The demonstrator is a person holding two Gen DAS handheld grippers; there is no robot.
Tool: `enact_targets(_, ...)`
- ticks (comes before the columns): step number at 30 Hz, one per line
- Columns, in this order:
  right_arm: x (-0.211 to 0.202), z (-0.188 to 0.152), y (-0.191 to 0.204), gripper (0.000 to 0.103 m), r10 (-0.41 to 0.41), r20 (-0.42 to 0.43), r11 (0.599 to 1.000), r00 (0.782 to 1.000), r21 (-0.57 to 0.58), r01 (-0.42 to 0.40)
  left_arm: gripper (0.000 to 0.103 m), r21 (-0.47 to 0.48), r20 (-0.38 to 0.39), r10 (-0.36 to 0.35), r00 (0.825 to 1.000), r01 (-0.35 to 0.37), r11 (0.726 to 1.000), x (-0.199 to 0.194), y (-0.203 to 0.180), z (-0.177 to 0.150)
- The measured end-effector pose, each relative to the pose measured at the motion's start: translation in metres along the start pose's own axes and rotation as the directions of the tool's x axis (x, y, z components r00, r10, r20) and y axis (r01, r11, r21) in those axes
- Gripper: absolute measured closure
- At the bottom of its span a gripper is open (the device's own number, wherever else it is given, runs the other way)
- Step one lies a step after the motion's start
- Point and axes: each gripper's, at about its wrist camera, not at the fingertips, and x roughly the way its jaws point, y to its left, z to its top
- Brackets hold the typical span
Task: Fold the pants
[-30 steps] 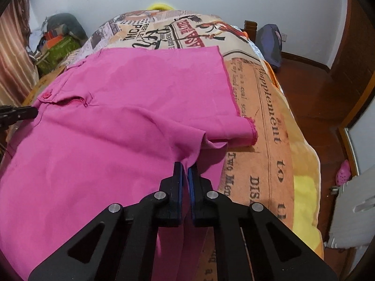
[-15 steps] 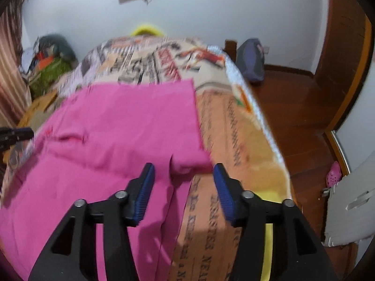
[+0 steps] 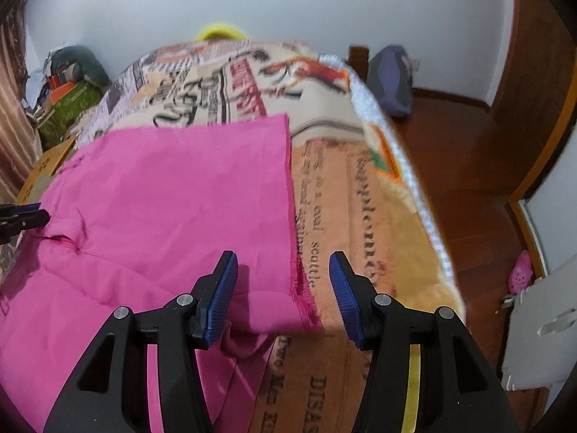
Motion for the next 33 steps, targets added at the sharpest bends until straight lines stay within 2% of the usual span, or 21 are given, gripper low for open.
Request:
enact_targets(3,0.016,-0.001,-0.002,0.068,0.024,-0.044,1.000,0.999,0.007,-0.024,0.066,0.008,0.002,-0.005,1.000,0.005,1.000,0.002,0.000,-0.001)
enact_targets(5,0.017,-0.001,0.001,0.077,0.031,-0.029,0.999,0.999,-0.005,-0.032,0.066,0.011,0.009,-0.009,1.000,0.009,1.000,0.002,0.000,-0.001)
enact_targets(6,0.018,-0.001,0.003,0.086,0.036,-0.028,0.999,0.999,-0.013,-0.037,0.066,0.013,0.011,-0.007,1.000,0.007,1.000,0.002,-0.001,-0.001)
enact_targets(9,0.021,0.001,0.008,0.093,0.022,-0.024,0.999,0.999,-0.040,-0.023,0.081,0.032,0.011,-0.002,1.000,0.002,0.999,0.004,-0.004,0.001)
enact_targets(10,0.022,0.000,0.010,0.093,0.015,-0.022,0.999,1.000,-0.052,-0.016,0.089,0.041,0.016,0.034,0.999,-0.035,0.999,0.004,-0.007,0.002)
enact_targets(11,0.023,0.000,0.012,0.093,0.003,-0.019,0.998,1.000,-0.067,-0.004,0.093,0.048,0.018,0.045,0.999,-0.046,0.998,0.004,-0.008,0.002)
enact_targets(15,0.025,0.001,0.015,0.094,-0.022,-0.015,0.995,1.000,-0.095,0.020,0.096,0.053,0.036,0.078,0.996,-0.079,0.995,0.003,-0.007,0.004)
enact_targets(17,0.024,0.001,0.014,0.095,-0.024,-0.017,0.995,1.000,-0.100,0.022,0.096,0.047,0.042,0.097,0.994,-0.099,0.994,0.002,-0.003,0.003)
enact_targets(19,0.024,0.001,0.013,0.095,-0.024,-0.019,0.995,1.000,-0.099,0.022,0.096,0.061,0.040,0.147,0.988,-0.149,0.987,0.005,0.000,0.001)
enact_targets(23,0.026,0.002,0.015,0.094,-0.032,-0.028,0.994,0.999,-0.107,0.029,0.096,0.049,0.035,0.125,0.992,-0.127,0.991,0.008,0.007,-0.003)
enact_targets(29,0.019,0.007,0.019,0.092,-0.054,-0.045,0.993,0.998,-0.111,0.049,0.094,0.048,0.026,0.130,0.991,-0.131,0.990,-0.002,0.004,-0.003)
enact_targets(31,0.011,0.010,0.018,0.087,-0.044,-0.030,0.994,0.999,-0.101,0.041,0.092,0.049,0.039,0.132,0.991,-0.133,0.990,-0.010,0.005,-0.002)
enact_targets(33,0.000,0.016,0.018,0.078,-0.031,-0.006,0.995,0.999,-0.093,0.030,0.083,0.041,0.062,0.127,0.990,-0.130,0.991,-0.020,0.010,0.001)
